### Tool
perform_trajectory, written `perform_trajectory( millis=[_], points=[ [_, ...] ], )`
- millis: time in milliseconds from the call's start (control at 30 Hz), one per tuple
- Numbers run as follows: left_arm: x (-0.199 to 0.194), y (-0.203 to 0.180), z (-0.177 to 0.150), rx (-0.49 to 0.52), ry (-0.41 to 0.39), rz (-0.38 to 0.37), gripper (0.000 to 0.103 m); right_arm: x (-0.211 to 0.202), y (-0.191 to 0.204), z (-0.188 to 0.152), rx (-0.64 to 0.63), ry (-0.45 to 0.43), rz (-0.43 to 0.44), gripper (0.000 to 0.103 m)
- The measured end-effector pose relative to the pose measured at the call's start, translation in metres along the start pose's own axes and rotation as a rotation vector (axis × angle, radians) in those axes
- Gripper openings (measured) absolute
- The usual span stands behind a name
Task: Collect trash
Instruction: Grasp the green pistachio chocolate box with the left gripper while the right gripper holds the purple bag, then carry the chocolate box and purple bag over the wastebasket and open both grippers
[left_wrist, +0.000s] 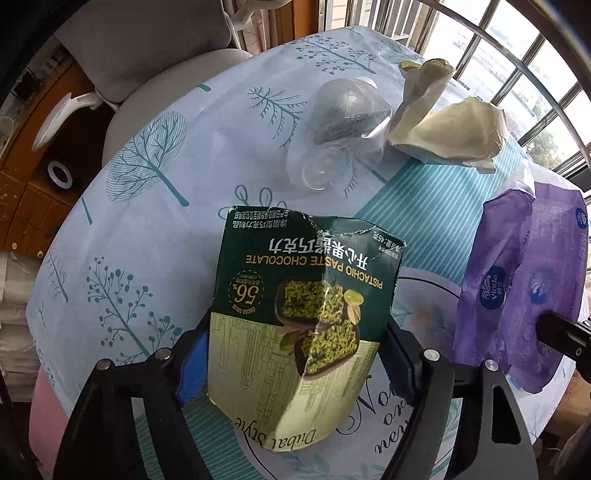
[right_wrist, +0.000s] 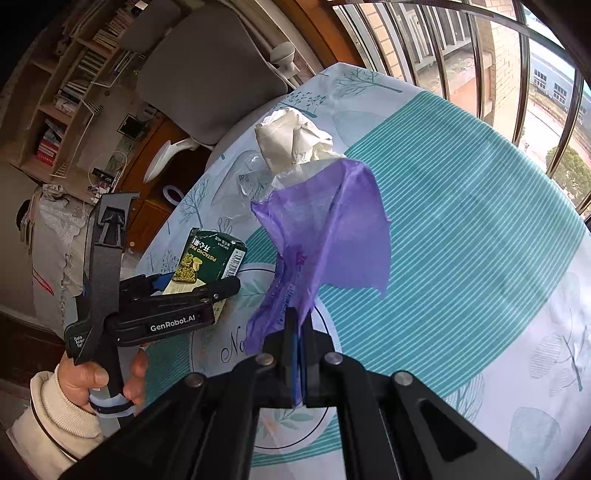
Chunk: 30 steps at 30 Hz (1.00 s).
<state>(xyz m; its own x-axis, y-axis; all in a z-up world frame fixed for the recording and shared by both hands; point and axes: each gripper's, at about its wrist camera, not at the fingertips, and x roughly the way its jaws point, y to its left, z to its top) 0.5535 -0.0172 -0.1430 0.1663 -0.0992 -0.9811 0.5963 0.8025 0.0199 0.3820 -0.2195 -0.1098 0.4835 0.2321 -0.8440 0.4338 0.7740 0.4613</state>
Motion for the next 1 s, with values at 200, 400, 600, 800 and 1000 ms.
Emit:
perform_trajectory(
  millis=[200,400,600,800,1000],
  points=[
    [-0.046,-0.017,-0.055,-0.069,-0.026,-0.025,0.077,-0.022,-0.002,-0.029,-0.028,0.039,0.047,0.0],
    [-0.091,-0.061,-0.129,-0.182,-0.057,-0.045,0.077,-0.061,-0.009,-0.072,-0.132,0.096,0.106,0.0],
    [-0.128,-0.129,-0.208,-0.327,-0.101,-0.015,0.077,-0.12,-0.034,-0.116,-0.26,0.14,0.203,0.0],
    [-0.153,-0.204,-0.303,-0.529,-0.11,-0.018,0.078,-0.185,-0.077,-0.162,-0.38,0.167,0.251,0.0],
    [-0.154,-0.266,-0.375,-0.62,-0.057,-0.032,0.078,-0.233,-0.119,-0.214,-0.476,0.218,0.24,0.0]
  ],
)
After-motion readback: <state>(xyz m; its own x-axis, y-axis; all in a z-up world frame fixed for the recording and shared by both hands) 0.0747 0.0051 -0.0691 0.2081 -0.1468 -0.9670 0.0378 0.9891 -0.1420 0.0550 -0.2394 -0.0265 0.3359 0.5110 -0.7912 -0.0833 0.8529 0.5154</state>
